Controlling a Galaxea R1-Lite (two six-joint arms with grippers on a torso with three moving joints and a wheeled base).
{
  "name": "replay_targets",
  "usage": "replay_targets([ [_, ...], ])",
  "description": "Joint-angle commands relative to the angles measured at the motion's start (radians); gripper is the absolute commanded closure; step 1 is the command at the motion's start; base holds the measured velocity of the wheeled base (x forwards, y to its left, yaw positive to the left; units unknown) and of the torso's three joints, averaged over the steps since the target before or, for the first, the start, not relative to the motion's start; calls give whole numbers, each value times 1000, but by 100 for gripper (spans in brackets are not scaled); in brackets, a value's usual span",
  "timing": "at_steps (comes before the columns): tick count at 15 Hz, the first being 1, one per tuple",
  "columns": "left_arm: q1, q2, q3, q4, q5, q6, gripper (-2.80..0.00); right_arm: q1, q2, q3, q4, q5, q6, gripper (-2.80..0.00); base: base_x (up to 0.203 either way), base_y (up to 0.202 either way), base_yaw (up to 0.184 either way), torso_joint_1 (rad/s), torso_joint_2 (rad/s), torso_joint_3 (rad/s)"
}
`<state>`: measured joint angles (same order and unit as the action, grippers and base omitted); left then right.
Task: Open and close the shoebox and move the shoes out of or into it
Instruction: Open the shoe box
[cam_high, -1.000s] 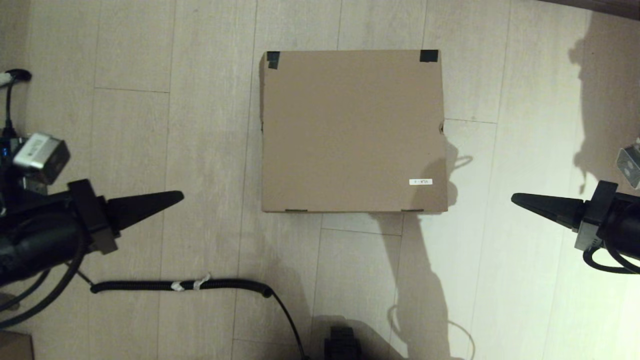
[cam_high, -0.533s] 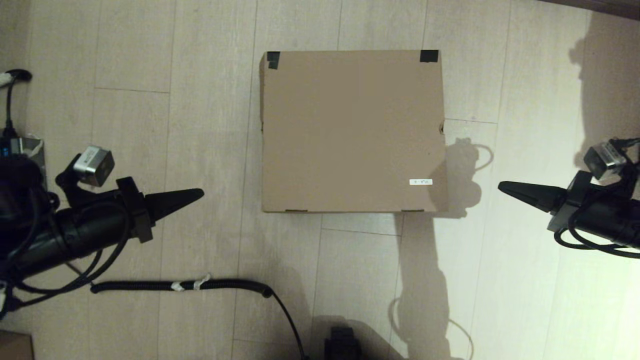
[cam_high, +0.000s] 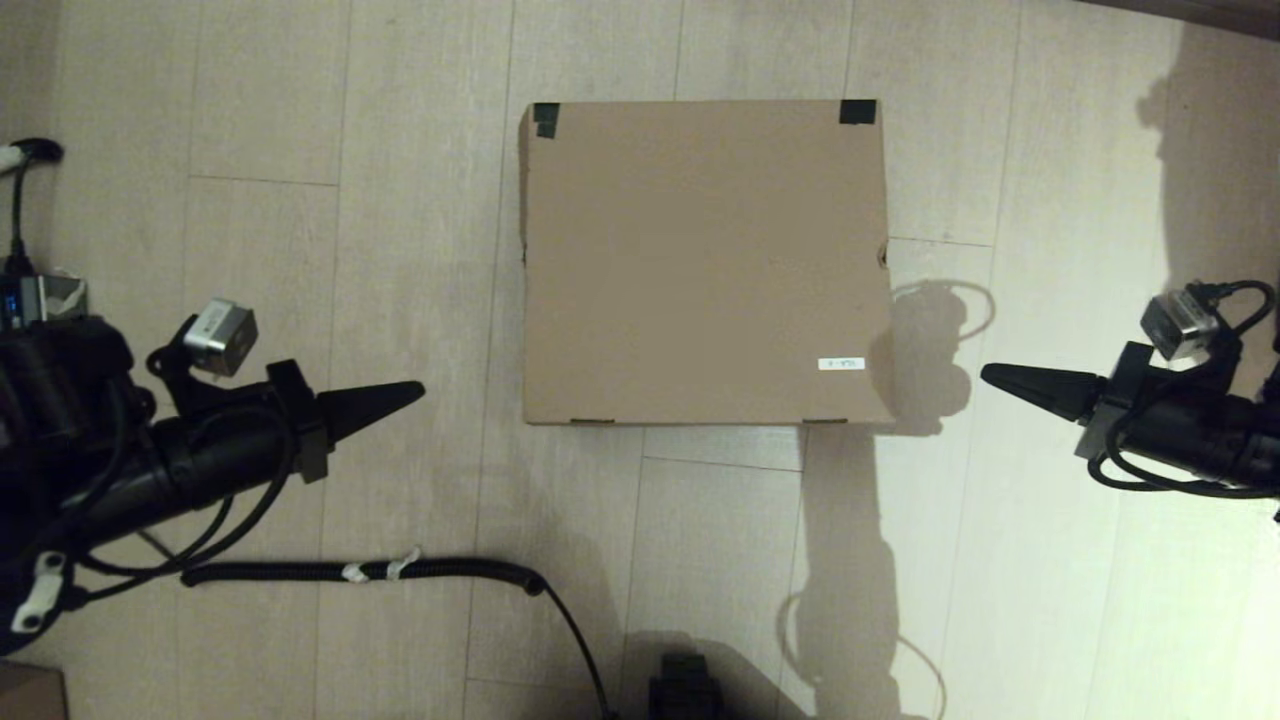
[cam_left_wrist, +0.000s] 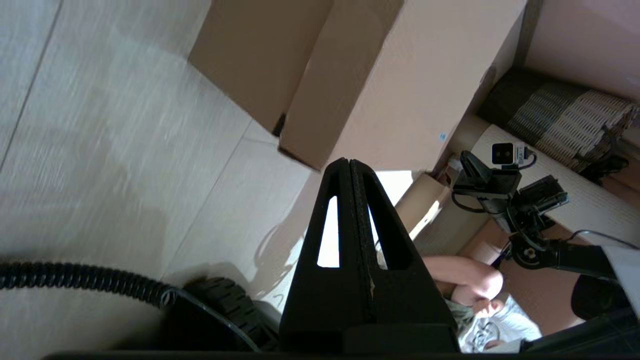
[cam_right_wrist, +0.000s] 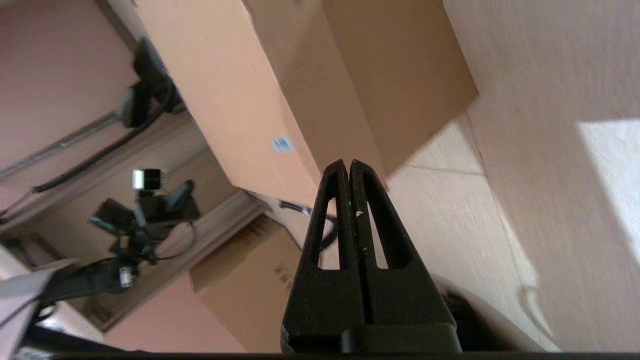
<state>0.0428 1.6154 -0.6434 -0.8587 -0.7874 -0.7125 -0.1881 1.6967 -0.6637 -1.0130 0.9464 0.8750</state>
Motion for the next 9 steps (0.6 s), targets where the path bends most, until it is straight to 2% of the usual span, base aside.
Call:
replay_targets([
  [1,-1,13,-12,-5,-5,-16,0,-1,4,-26,-5,10,41,0,0,0,0,0,0,0],
  [2,-5,16,-12,-3,2,-5,0,2,1,-32,-7,1,70,0,0,0,0,0,0,0],
  [3,-8,16,-11,4,18,30,0,2,-2,-31,-6,-17,50,0,0,0,0,0,0,0],
  [4,-8,16,-11,32,68,125,0,1,-15,-31,-2,-49,11,0,0,0,0,0,0,0],
  [5,-9,16,-14,94,175,248,0,-1,-24,-32,18,-110,-48,0,0,0,0,0,0,0],
  [6,-10,19,-15,164,332,405,0,-1,-32,-31,60,-199,-143,0,0,0,0,0,0,0],
  [7,-9,32,-11,206,483,556,0,-1,-34,-27,105,-296,-274,0,0,0,0,0,0,0],
  [8,-7,43,-2,205,568,638,0,0,-33,-20,145,-403,-414,0,0,0,0,0,0,0],
  [9,-6,55,6,153,583,643,0,4,-33,-7,171,-499,-518,0,0,0,0,0,0,0],
])
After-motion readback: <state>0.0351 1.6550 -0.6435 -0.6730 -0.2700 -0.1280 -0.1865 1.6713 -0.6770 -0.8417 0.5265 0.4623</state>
